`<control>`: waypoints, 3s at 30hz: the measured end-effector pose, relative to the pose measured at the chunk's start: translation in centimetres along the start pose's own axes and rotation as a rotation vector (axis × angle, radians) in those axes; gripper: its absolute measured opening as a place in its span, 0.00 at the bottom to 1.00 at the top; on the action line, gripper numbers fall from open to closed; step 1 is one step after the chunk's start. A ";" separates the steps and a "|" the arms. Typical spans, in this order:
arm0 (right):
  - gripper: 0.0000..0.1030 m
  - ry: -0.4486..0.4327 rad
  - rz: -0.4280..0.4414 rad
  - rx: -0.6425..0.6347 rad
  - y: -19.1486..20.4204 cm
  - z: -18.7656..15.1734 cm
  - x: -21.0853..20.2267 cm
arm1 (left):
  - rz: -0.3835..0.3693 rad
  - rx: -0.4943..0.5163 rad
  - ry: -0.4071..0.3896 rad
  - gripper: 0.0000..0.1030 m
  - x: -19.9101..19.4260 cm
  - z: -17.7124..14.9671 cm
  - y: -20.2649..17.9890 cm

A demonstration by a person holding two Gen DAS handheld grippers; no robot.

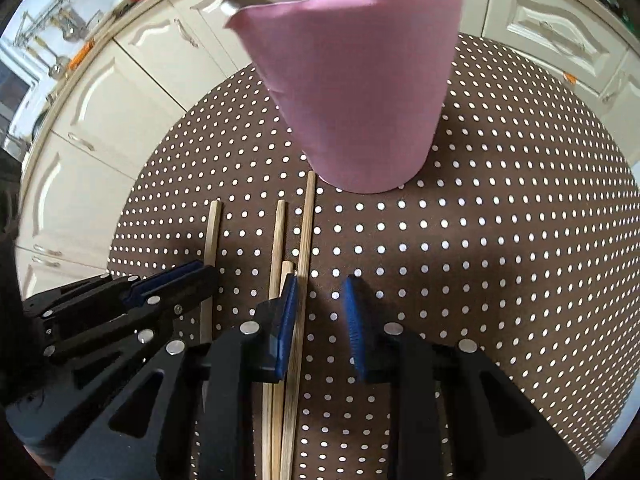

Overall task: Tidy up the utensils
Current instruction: 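Move both open tools back down to the stick pile, then close the left tool on a stick while the right tool grasps another stick, then lift both held sticks upright over the pink cup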

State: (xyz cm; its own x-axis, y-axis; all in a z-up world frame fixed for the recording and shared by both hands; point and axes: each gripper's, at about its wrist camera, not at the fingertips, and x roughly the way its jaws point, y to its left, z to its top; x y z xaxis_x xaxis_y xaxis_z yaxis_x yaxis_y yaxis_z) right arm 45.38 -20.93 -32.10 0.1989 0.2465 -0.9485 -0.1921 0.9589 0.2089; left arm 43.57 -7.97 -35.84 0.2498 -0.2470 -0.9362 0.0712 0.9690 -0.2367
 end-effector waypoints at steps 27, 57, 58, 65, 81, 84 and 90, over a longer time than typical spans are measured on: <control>0.04 -0.010 0.113 0.130 -2.4 -2.8 -4.2 | -0.073 0.065 -0.045 0.07 -4.5 0.0 -1.6; 0.04 -0.517 0.040 0.122 1.8 -5.9 -23.6 | -0.170 0.238 -0.386 0.06 -22.2 -0.2 -4.8; 0.04 -0.525 0.035 0.119 1.7 -5.8 -23.8 | -0.173 0.239 -0.393 0.06 -22.4 0.0 -5.0; 0.04 -0.597 0.008 0.096 1.1 -4.5 -26.8 | -0.187 0.242 -0.459 0.06 -24.7 1.4 -6.6; 0.04 -0.675 -0.055 0.056 -2.7 0.2 -28.7 | -0.166 0.192 -0.545 0.06 -25.2 7.2 -8.6; 0.04 -0.675 -0.054 0.053 -3.5 1.4 -28.4 | -0.154 0.180 -0.553 0.06 -24.9 8.3 -8.9; 0.04 -0.708 -0.030 0.040 -3.8 3.1 -28.1 | -0.115 0.163 -0.585 0.06 -24.3 10.0 -9.3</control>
State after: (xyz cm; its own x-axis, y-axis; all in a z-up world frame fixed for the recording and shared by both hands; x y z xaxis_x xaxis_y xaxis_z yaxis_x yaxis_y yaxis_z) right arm 43.56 -31.10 -5.54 0.7829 0.2391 -0.5744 -0.1441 0.9678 0.2064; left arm 46.49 -11.06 -8.27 0.7169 -0.3579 -0.5983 0.2644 0.9337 -0.2417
